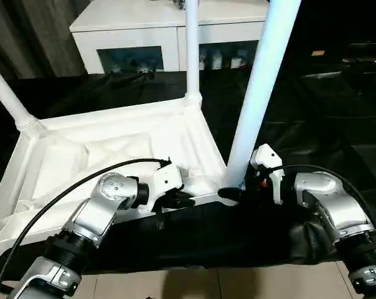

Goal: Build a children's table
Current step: Rotate leg to tighten

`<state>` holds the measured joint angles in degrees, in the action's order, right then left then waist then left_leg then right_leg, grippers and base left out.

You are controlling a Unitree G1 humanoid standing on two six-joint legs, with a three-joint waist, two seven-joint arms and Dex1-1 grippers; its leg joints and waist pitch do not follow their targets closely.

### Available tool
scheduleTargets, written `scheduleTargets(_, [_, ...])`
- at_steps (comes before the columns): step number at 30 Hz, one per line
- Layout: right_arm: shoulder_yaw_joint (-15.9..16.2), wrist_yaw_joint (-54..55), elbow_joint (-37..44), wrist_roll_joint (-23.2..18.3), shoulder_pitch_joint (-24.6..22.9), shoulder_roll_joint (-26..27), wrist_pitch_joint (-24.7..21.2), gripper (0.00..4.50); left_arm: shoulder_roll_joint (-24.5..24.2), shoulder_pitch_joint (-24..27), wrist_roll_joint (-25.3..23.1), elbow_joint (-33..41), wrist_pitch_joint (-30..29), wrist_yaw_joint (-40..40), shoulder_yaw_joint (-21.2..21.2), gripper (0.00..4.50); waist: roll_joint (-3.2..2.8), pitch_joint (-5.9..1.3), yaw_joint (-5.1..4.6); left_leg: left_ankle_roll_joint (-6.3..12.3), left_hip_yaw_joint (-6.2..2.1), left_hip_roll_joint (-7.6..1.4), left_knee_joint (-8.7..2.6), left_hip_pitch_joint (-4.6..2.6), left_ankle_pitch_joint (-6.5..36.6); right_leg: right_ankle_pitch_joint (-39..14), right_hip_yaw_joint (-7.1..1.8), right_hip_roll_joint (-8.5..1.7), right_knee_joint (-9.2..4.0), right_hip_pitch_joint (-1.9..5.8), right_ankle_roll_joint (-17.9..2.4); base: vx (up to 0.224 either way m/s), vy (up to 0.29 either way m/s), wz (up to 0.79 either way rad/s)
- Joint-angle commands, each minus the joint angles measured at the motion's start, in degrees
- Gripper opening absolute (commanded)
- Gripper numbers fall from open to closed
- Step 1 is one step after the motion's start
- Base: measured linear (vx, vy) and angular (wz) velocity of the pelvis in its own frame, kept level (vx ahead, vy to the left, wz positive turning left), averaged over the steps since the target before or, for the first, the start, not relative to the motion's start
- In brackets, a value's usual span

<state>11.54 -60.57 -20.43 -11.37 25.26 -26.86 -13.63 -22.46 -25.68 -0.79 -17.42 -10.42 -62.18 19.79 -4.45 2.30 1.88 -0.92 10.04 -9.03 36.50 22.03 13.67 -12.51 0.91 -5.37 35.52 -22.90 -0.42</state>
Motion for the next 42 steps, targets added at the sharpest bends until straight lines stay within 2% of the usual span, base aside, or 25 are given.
scheduleTargets(1, [0.2, -1.3, -0.4, 0.6, 0.3, -0.2, 0.4, 2.85, -0.5, -0.6, -0.2, -0.6, 0.7, -0.6, 0.3, 0.00, 0.69, -4.23, -0.01, 11.40, -1.02, -3.38, -3.38, -1.16, -8.2, 13.0, -0.75, -2.49, -1.71, 2.78, -18.2, 0.000, 0.000, 0.00])
scheduleTargets(8, [-0.1, -1.4, -1.4, 0.5, 0.6, -0.2, 0.6, 2.70, -1.0, -0.6, -0.2, -0.9, 0.9, -0.6, 0.3, 0.00, 0.68, -3.89, -0.11, 9.45, -1.01, -3.52, -3.80, -1.19, -3.0, 7.4, -0.83, -2.51, -2.21, 2.75, -18.1, 0.000, 0.000, 0.00])
scheduleTargets(11, [-0.3, -0.1, -2.0, 0.6, 0.6, 0.5, 0.8, 2.69, -1.1, -0.6, -0.3, -1.1, 0.6, -0.4, 0.3, 0.00, 0.69, -3.90, -0.18, 8.92, -1.05, -3.46, -3.83, -1.15, -2.8, 7.8, -0.85, -2.46, -2.16, 2.77, -18.1, 0.000, 0.000, 0.00])
scheduleTargets(13, [-1.9, 5.7, -3.9, 1.3, 1.1, 2.9, 1.5, 2.69, -0.4, -0.8, -0.5, -1.8, -1.1, 1.2, -0.2, 0.00, 0.60, -3.86, -0.35, 8.47, -0.99, -3.35, -3.85, -1.16, -2.6, 7.6, -0.91, -2.48, -2.20, 2.59, -18.1, 0.000, 0.000, 0.00])
scheduleTargets(16, [-3.3, 9.7, -5.0, 1.5, 1.5, 4.5, 1.4, 2.69, 0.5, -1.0, -0.3, -2.6, -1.6, 2.4, -0.6, 0.00, 0.73, -3.66, -0.78, 6.89, -0.98, -3.30, -4.27, -1.20, 0.6, 4.7, -0.95, -2.43, -2.57, 2.70, -17.8, 0.000, 0.000, 0.00])
scheduleTargets(17, [-4.7, 14.4, -6.0, 1.4, 1.7, 6.7, 0.4, 2.68, 2.0, -1.7, -0.5, -4.3, -1.8, 4.4, -1.0, 0.00, 0.67, -3.65, -0.86, 6.49, -1.02, -3.31, -4.35, -1.21, 1.0, 4.2, -0.97, -2.46, -2.64, 2.73, -17.7, 0.000, 0.000, 0.00])
scheduleTargets(20, [-8.5, 31.5, -7.7, 2.2, 1.3, 14.5, -2.8, 2.67, 7.7, -4.8, -2.2, -11.0, -2.7, 13.3, -1.8, 0.00, 0.66, -3.48, -1.78, 3.60, -1.03, -3.04, -4.86, -1.24, 3.5, 0.8, -1.04, -2.29, -3.19, 2.61, -16.6, 0.000, 0.000, 0.00])
scheduleTargets(22, [-9.2, 36.8, -8.7, 2.9, 1.3, 16.9, -3.4, 2.67, 9.6, -6.4, -2.9, -13.5, -3.0, 16.8, -2.2, 0.00, 0.62, -3.32, -2.05, 1.72, -1.05, -2.98, -5.23, -1.45, 7.3, -3.5, -1.09, -2.36, -3.78, 2.49, -15.3, 0.000, 0.000, 0.00])
scheduleTargets(24, [-9.0, 43.6, -11.2, 5.3, 2.0, 19.4, -2.6, 2.67, 12.3, -8.6, -3.1, -16.7, -4.2, 21.6, -3.3, 0.00, 0.65, -3.20, -2.12, 0.90, -1.06, -2.96, -5.44, -1.41, 8.6, -5.1, -1.12, -2.36, -4.04, 2.44, -14.6, 0.000, 0.000, 0.00])
scheduleTargets(27, [-8.3, 52.7, -15.9, 8.4, 4.0, 22.3, -0.2, 2.67, 15.5, -11.3, -3.6, -20.9, -5.0, 28.0, -4.3, 0.00, 0.20, -3.10, -2.59, -1.01, -1.11, -2.80, -5.76, -1.48, 11.8, -7.7, -1.08, -2.27, -4.38, 1.99, -13.5, 0.000, 0.000, 0.00])
scheduleTargets(28, [-8.1, 54.1, -17.2, 9.0, 4.8, 23.0, 0.3, 2.67, 16.2, -11.9, -4.0, -22.1, -4.6, 29.4, -4.4, 0.00, 0.26, -3.15, -2.65, -1.70, -1.27, -2.78, -5.90, -1.70, 13.4, -8.9, -1.00, -2.21, -4.58, 2.09, -13.0, 0.000, 0.000, 0.00])
scheduleTargets(30, [-8.0, 54.3, -17.4, 9.1, 5.0, 23.1, 0.4, 2.67, 16.3, -12.0, -4.1, -22.3, -4.5, 29.6, -4.4, 0.00, 0.25, -3.20, -2.74, -0.75, -1.22, -2.83, -6.11, -1.60, 13.3, -7.8, -0.94, -2.29, -4.91, 2.31, -12.5, 0.000, 0.000, 0.00])
scheduleTargets(31, [-8.2, 56.4, -18.9, 10.0, 6.0, 24.4, 0.8, 2.67, 17.2, -12.9, -4.7, -24.4, -3.5, 31.5, -4.5, 0.00, -0.05, -3.10, -3.02, -0.44, -1.22, -2.74, -6.19, -1.42, 13.2, -7.2, -0.93, -2.23, -4.98, 2.29, -12.3, 0.000, 0.000, 0.00])
scheduleTargets(32, [-8.4, 56.4, -19.7, 9.8, 7.3, 26.6, 2.1, 2.67, 18.3, -13.8, -5.1, -26.6, -1.3, 32.4, -4.6, 0.00, -0.25, -3.07, -3.19, -0.44, -1.20, -2.66, -6.22, -1.56, 14.0, -8.0, -0.91, -2.26, -5.11, 2.21, -12.3, 0.000, 0.000, 0.00])
scheduleTargets(34, [-8.2, 55.1, -19.3, 9.4, 7.5, 27.4, 3.7, 3.22, 18.5, -13.9, -5.2, -27.3, 0.1, 32.2, -4.5, 0.00, 0.06, -3.23, -3.24, -0.25, -1.30, -2.64, -6.27, -1.56, 14.7, -8.7, -0.94, -2.46, -5.24, 2.54, -12.3, 0.000, 0.000, 0.00])
scheduleTargets(36, [-7.9, 54.2, -18.6, 9.3, 7.2, 27.5, 5.1, 3.36, 18.3, -13.8, -5.2, -27.5, 0.7, 31.5, -4.3, 0.00, 0.10, -3.22, -3.14, 0.63, -1.28, -2.77, -6.23, -1.35, 13.4, -7.9, -0.98, -2.60, -5.18, 2.65, -12.1, 0.000, 0.000, 0.00])
scheduleTargets(38, [-7.9, 53.6, -17.8, 9.3, 7.1, 26.7, 5.8, 3.58, 17.6, -13.2, -5.0, -26.6, 1.3, 30.1, -4.1, 0.00, 0.07, -3.25, -3.46, 1.64, -1.40, -2.80, -6.28, -1.00, 12.2, -7.2, -0.86, -2.65, -5.04, 2.85, -12.2, 0.000, 0.000, 0.00])
scheduleTargets(41, [-7.9, 49.3, -15.2, 7.8, 6.7, 23.7, 4.6, 3.90, 15.5, -11.6, -4.8, -24.0, 2.2, 26.0, -3.2, 0.00, 0.10, -3.24, -3.88, 2.25, -1.37, -2.91, -6.29, -1.06, 12.7, -7.7, -0.81, -2.53, -5.12, 2.84, -12.5, 0.000, 0.000, 0.00])
scheduleTargets(42, [-7.6, 47.4, -14.1, 7.4, 6.4, 22.8, 4.2, 3.90, 15.0, -11.2, -4.8, -23.4, 2.6, 24.9, -2.9, 0.00, 0.15, -3.37, -3.71, 2.85, -1.38, -3.00, -6.21, -1.03, 11.2, -5.9, -0.80, -2.59, -5.06, 3.09, -12.7, 0.000, 0.000, 0.00])
